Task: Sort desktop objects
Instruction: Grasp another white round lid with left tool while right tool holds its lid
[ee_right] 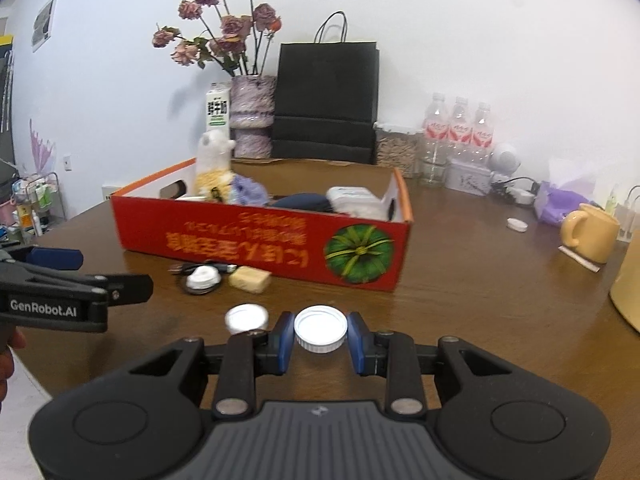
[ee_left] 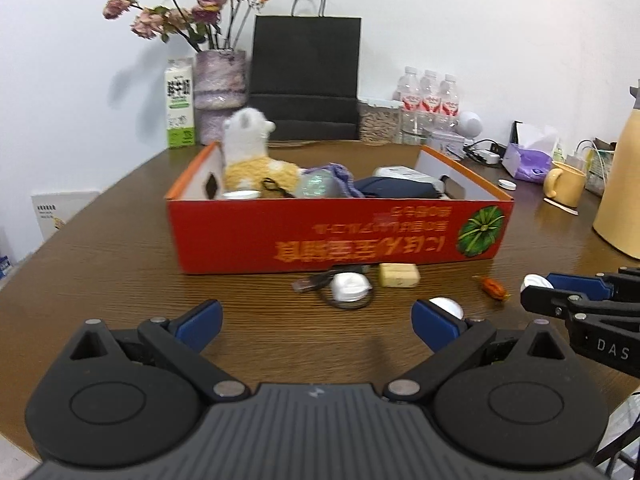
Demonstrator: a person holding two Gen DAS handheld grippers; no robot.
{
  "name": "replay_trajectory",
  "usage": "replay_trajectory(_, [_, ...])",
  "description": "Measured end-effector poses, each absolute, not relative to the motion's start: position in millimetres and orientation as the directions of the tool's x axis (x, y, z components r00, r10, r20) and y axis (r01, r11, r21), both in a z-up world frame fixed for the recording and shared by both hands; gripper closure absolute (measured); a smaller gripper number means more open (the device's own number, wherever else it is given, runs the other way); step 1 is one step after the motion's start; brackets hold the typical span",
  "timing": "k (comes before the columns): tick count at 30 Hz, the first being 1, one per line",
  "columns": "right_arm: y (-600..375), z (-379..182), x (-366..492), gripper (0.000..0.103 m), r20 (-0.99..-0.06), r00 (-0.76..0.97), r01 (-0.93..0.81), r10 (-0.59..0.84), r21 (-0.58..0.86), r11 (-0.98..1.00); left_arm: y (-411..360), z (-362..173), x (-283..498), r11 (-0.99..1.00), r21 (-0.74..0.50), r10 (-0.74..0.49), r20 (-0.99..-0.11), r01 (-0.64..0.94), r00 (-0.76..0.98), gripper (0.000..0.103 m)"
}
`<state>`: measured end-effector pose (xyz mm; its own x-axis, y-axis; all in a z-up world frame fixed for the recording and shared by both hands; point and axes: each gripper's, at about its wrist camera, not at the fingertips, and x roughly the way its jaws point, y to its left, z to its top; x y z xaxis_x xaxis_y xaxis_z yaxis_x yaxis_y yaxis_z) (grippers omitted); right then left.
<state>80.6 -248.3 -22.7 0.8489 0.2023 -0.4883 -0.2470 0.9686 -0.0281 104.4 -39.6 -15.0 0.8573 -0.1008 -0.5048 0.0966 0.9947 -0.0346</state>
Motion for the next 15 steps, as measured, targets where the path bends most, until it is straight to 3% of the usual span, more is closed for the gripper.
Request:
replay_trajectory(9, [-279,-26,101,0.076,-0.492,0.843,-0.269,0.218,-0.034,0.962,-90,-32,125,0.991,0.006,-0.110,-0.548,0.136,0.829,0.000])
replay_trajectory(15, [-295,-32,111,0.076,-0.500,0.835,-0.278,0.230,-0.023,0.960,-115,-42,140,0.989,0.021,-0.108,-0.569,0.146,0.815,0.014])
